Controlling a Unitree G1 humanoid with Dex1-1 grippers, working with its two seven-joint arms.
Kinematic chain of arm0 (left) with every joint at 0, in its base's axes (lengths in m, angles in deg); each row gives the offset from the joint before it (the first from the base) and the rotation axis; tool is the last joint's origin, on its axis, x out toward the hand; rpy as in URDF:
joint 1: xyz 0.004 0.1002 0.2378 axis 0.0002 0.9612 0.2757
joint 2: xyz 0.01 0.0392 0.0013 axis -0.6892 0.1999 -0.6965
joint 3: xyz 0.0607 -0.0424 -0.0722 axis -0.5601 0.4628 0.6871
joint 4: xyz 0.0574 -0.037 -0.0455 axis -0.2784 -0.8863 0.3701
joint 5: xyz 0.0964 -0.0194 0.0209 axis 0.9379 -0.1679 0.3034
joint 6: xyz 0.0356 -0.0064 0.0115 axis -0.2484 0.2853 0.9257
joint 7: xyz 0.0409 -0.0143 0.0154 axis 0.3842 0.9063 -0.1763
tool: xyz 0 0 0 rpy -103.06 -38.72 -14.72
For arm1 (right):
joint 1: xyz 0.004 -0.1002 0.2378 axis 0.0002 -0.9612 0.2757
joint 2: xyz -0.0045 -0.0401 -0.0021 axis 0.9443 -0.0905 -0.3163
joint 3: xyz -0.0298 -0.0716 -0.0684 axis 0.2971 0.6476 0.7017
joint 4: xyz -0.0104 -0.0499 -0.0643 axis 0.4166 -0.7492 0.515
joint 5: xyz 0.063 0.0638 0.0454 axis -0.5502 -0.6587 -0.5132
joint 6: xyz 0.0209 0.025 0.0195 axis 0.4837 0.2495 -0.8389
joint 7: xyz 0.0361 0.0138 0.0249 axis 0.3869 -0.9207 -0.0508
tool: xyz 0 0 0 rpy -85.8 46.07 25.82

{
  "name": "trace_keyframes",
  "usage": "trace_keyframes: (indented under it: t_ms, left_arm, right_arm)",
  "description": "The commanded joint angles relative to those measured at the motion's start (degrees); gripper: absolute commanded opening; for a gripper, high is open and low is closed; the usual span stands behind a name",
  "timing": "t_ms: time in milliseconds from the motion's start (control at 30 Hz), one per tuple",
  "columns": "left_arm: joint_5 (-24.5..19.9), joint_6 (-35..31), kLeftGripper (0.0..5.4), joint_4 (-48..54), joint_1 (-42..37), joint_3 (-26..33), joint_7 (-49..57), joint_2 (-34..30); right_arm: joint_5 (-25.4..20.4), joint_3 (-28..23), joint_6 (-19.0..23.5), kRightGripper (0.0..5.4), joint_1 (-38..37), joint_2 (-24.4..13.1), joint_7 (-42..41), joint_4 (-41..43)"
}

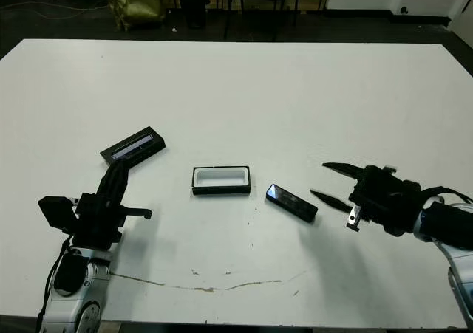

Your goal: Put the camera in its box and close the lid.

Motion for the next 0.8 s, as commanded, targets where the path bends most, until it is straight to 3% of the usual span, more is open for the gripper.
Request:
trace_keyframes:
  t_ms: [33, 367, 633, 800]
  left_arm:
    - [0.61, 0.58, 0.00, -1.02, 0.70, 0.14, 0.05, -0.26]
    - [0.60, -0.04, 0.00, -1.02, 0.65, 0.10, 0.17, -0.33]
    - [0.66, -0.35, 0.00, -0.78, 0.63, -0.05, 0.51, -0.02]
    - [0.51, 1.13, 0.00, -1.98, 0.21, 0.04, -0.23, -0.26]
  right_arm:
    - [-0.90, 1.46, -0.59, 3.25, 1.18, -0.80, -2.27, -3.29]
    - [-2.37, 4.17, 3.85, 5.38, 3.04, -0.40, -3.90, -6.13]
    - [-2.12, 4.82, 4.52, 5.38, 2.73, 0.16, -3.14, -6.11]
    - [-0.78, 5.57, 0.15, 5.38, 2.38, 1.00, -2.53, -8.23]
